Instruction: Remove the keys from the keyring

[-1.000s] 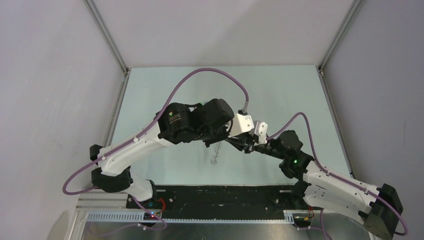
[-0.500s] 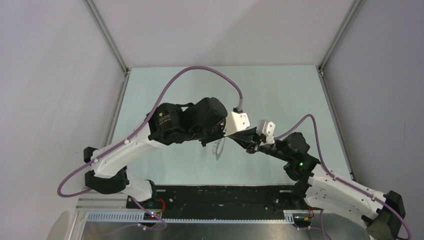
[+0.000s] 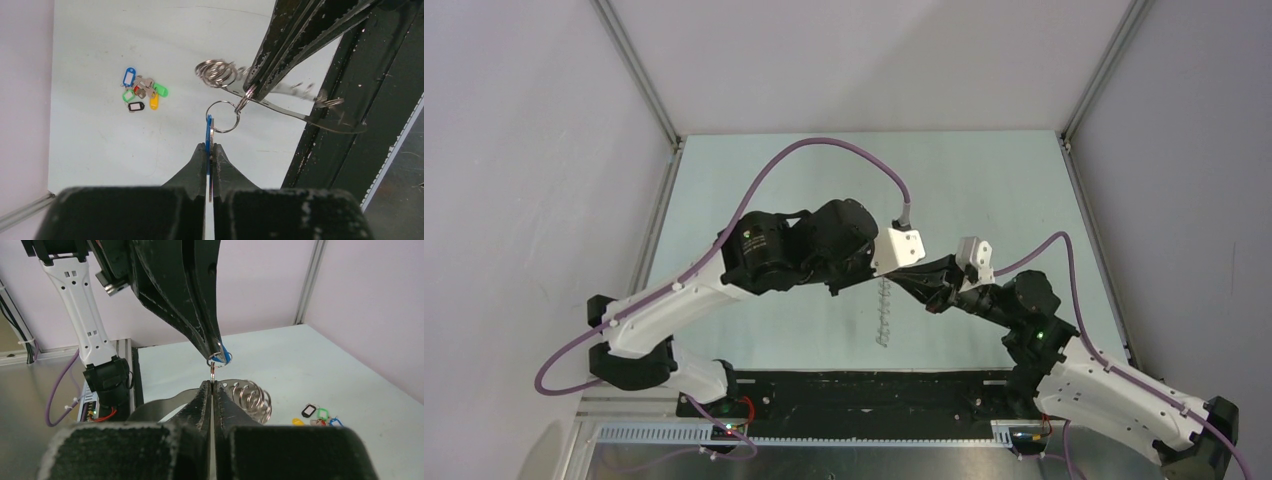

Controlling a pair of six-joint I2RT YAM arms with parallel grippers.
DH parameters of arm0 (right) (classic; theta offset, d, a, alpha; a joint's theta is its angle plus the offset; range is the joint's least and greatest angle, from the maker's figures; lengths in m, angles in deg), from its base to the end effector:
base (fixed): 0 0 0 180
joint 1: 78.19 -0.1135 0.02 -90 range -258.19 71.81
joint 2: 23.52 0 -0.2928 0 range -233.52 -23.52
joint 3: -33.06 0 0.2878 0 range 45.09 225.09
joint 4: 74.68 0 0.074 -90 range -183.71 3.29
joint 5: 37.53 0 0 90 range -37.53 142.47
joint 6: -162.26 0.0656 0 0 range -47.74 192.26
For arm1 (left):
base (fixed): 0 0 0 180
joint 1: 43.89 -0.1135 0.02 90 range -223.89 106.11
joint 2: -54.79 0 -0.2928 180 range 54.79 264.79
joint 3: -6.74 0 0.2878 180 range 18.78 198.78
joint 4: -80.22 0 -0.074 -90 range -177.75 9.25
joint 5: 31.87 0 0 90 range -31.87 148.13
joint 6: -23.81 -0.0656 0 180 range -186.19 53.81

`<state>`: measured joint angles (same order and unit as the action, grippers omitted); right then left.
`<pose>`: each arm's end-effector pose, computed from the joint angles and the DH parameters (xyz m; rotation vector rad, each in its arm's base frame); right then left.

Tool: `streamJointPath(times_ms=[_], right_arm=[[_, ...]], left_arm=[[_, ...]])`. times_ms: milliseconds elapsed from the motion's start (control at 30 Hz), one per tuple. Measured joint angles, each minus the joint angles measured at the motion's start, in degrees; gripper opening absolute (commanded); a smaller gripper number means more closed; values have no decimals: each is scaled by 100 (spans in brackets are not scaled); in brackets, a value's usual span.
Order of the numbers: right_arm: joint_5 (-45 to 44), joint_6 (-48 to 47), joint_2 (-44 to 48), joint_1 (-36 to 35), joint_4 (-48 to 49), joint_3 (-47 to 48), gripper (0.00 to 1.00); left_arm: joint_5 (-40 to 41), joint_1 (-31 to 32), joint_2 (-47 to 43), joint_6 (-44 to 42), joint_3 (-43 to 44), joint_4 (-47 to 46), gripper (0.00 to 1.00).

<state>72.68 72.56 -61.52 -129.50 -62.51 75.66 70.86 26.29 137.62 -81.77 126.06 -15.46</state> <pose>0.1110 0.1749 0.3560 -0.8577 1.0595 0.9892 0.1179 -0.2844 0.4729 1.5475 1.8172 -0.1853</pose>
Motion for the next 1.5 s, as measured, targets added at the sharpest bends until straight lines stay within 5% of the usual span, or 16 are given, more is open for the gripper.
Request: streamJointPath(times_ms=[667,1500], right_arm=[[-238,275,188,0,-85,0,0],[-1305,378,726,4,-1731,0,0]], left_arm=[[-240,0,-610,-151,-1047,-975,0],[-345,-94,-1182,-852,-2997,-3272,0]])
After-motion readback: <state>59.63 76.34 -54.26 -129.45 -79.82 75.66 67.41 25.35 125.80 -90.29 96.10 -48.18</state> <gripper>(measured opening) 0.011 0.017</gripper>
